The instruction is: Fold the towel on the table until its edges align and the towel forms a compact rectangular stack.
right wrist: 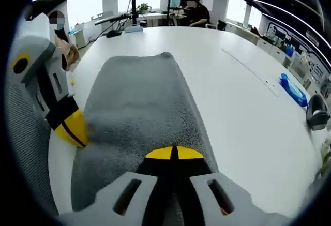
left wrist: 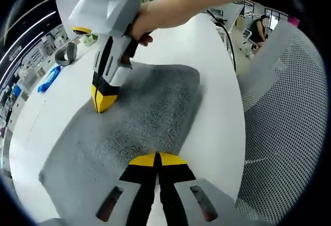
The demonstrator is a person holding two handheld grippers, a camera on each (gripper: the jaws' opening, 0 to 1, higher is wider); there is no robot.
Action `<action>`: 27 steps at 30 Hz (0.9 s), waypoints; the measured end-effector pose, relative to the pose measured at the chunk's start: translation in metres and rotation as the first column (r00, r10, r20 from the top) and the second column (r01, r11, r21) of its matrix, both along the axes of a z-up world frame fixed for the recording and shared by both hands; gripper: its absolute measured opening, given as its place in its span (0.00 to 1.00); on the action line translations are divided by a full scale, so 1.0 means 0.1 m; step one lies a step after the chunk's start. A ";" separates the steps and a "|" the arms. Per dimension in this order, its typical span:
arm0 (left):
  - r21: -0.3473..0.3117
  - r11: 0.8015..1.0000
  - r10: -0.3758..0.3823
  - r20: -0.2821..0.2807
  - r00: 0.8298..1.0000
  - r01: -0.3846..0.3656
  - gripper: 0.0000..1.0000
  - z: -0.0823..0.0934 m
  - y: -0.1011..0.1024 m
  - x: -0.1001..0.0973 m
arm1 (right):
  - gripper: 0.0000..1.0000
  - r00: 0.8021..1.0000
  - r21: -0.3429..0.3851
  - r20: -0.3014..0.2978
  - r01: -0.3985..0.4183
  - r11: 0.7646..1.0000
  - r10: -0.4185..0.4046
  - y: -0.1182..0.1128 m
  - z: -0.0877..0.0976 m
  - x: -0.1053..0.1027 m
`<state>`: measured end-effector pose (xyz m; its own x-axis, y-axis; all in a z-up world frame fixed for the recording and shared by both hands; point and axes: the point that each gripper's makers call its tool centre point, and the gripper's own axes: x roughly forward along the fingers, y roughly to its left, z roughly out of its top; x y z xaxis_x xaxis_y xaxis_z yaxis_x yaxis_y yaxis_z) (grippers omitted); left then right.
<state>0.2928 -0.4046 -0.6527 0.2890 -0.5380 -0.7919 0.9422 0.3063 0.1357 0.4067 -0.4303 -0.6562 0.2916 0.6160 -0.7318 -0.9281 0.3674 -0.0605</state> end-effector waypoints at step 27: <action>-0.268 0.950 0.140 -0.104 0.985 -0.163 0.01 0.31 -0.10 0.06 | 0.00 0.974 0.172 -0.120 0.213 0.962 -0.194 -0.24 0.25 -0.08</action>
<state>0.2993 -0.4150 -0.6213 0.3234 -0.6929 -0.6445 0.8862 0.4605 -0.0503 0.3992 -0.4541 -0.6315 0.3552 0.6773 -0.6442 -0.8305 0.5450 0.1151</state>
